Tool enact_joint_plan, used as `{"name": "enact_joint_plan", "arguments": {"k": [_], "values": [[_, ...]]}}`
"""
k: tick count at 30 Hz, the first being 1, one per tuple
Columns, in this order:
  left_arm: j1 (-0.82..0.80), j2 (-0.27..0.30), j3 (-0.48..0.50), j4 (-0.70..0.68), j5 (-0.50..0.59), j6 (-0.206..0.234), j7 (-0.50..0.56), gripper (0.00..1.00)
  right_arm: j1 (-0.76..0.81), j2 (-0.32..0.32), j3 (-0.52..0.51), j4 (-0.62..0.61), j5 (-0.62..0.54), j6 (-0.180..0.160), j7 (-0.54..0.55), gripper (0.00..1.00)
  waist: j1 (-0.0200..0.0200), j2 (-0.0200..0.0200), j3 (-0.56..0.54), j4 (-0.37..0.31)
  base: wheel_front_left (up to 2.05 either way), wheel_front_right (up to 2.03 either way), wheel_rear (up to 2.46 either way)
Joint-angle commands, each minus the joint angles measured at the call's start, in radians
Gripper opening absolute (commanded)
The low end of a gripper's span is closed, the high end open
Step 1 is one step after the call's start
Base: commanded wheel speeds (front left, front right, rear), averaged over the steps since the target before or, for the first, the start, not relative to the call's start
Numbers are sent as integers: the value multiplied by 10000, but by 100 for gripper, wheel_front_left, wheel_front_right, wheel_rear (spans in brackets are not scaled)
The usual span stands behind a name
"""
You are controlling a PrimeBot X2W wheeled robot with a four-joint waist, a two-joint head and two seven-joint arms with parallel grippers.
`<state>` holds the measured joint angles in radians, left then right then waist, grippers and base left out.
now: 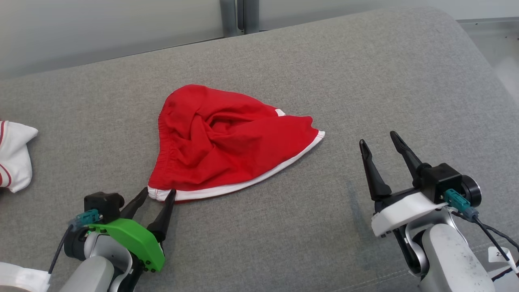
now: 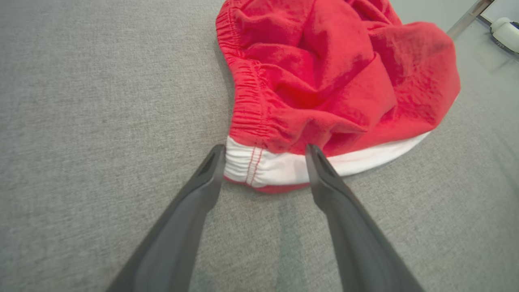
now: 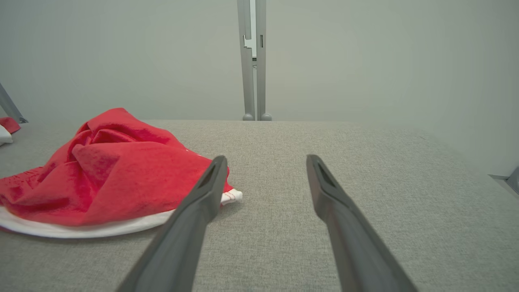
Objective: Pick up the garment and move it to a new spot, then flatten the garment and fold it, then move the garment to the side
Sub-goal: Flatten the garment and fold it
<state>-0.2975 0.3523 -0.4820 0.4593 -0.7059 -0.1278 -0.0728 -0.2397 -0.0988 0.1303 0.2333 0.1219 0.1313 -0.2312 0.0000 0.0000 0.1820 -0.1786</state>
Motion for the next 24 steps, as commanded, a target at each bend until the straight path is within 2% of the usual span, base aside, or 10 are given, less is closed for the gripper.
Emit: {"name": "enact_joint_plan", "arguments": {"k": [1, 10, 11, 13, 14, 16, 20, 22, 24], "values": [[-223, 194, -208, 40, -275, -33, -91, 100, -116, -21, -18, 29, 51, -10, -63, 100, 0, 0, 48, -66, 0, 0, 0], [-366, 696, -1107, -141, -1285, -34, -286, 100, -107, -22, -100, -22, -18, -10, -89, 100, 0, 0, 119, -74, 0, 0, 0], [-381, 756, -1227, -153, -1396, -34, -288, 97, -112, -17, -102, -24, -26, -10, -91, 100, 0, 0, 126, -64, 0, 0, 0], [-429, 864, -1446, -158, -1563, -35, -300, 78, -126, 5, -102, -33, -38, -10, -94, 100, 0, 0, 139, -44, 0, 0, 0], [-453, 911, -1557, -156, -1631, -35, -321, 74, -133, 13, -98, -35, -46, -10, -86, 100, 0, 0, 145, -32, 0, 0, 0], [-508, 977, -1770, -129, -1777, -35, -381, 71, -162, 22, -78, -21, -42, -10, -90, 100, 0, 0, 160, -13, 0, 0, 0], [-694, 975, -2186, 37, -1918, -35, -522, 83, -193, 19, -42, 4, -44, -10, -91, 100, 0, 0, 183, 4, 0, 0, 0], [-799, 974, -2400, 149, -1963, -35, -584, 93, -241, 11, -28, 15, -52, -10, -94, 100, 0, 0, 197, 2, 0, 0, 0], [-924, 1003, -2588, 275, -2002, -35, -632, 92, -267, 6, -15, 17, -60, -10, -99, 100, 0, 0, 209, -9, 0, 0, 0]]}}
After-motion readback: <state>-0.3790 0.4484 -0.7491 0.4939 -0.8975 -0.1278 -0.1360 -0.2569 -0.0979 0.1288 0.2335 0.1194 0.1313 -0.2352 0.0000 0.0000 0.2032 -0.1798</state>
